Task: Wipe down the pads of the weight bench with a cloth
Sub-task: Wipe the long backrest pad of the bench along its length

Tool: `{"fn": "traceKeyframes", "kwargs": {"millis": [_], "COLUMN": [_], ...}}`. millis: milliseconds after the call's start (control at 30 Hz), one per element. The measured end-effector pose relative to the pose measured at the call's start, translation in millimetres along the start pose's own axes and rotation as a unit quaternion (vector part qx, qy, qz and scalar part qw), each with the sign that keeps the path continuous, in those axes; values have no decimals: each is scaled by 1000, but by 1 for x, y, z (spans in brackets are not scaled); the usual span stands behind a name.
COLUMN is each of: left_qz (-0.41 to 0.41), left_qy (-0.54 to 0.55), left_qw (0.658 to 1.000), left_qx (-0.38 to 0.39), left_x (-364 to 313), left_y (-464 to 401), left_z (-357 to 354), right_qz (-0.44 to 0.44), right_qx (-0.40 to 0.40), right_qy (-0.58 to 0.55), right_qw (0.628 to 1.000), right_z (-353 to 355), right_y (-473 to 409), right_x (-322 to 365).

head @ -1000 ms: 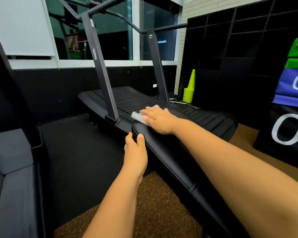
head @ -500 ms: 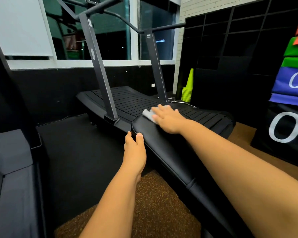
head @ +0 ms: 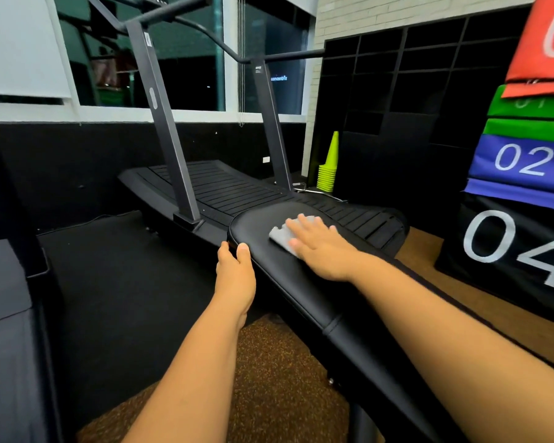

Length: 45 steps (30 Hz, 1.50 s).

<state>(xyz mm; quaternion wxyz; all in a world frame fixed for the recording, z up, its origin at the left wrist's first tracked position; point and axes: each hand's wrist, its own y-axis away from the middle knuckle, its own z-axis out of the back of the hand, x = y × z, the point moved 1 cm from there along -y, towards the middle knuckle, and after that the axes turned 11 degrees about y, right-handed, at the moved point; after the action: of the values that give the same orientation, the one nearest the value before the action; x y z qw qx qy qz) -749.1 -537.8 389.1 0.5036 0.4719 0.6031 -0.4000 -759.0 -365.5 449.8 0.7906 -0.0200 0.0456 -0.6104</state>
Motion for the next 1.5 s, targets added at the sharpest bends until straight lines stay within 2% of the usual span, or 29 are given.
{"fn": "traceKeyframes", "kwargs": {"millis": [100,167,300,400,467,567,667,733,833,933,1033,1100,1167,1233,1367,1433,1500], "left_qz": [0,4,4,9,15,7,15,28,46,24,-10,-26,-36,-31,-11,-12,-14], "left_qy": [-3,-5,-20,-33,-34,-49,-53,-57,-72,-113,-115,-105,-94,-88,-84,-67,-56], "left_qw": [1000,1000,1000,999,999,999,998,998,996,993,992,992,994,994,995,996,996], "left_qx": [5,8,9,4,5,7,9,13,8,-21,-59,-61,-52,-52,-58,-63,-75], "left_x": [-2,-2,-6,-8,-9,-10,-11,-14,-20,-29,-28,-22,-18,-17,-13,-11,-10], "left_y": [0,0,4,4,5,6,8,9,11,22,36,45,54,59,62,62,61], "left_z": [0,1,1,2,2,2,2,2,2,-2,-9,-16,-24,-31,-41,-44,-46], "right_qz": [94,96,-43,-94,-67,20,47,23,-74,-130,-65,-3,15,-14,-148,-185,-179], "right_qx": [-9,7,50,47,40,-3,-11,21,45,55,36,17,12,19,46,41,6], "right_qy": [-5,-13,-50,-12,1,19,35,25,7,13,34,39,35,28,14,36,50], "right_qw": [996,995,997,994,997,1000,998,999,996,990,997,999,999,999,988,981,983], "right_z": [1,0,-4,-5,-4,-7,-6,-4,-3,-6,-8,-11,-11,-8,-10,-10,-6], "right_y": [45,59,53,43,51,84,103,95,68,55,73,95,106,98,65,52,52], "right_x": [27,13,-44,-41,-13,29,32,21,-9,-20,7,22,13,-11,-61,-60,-34]}}
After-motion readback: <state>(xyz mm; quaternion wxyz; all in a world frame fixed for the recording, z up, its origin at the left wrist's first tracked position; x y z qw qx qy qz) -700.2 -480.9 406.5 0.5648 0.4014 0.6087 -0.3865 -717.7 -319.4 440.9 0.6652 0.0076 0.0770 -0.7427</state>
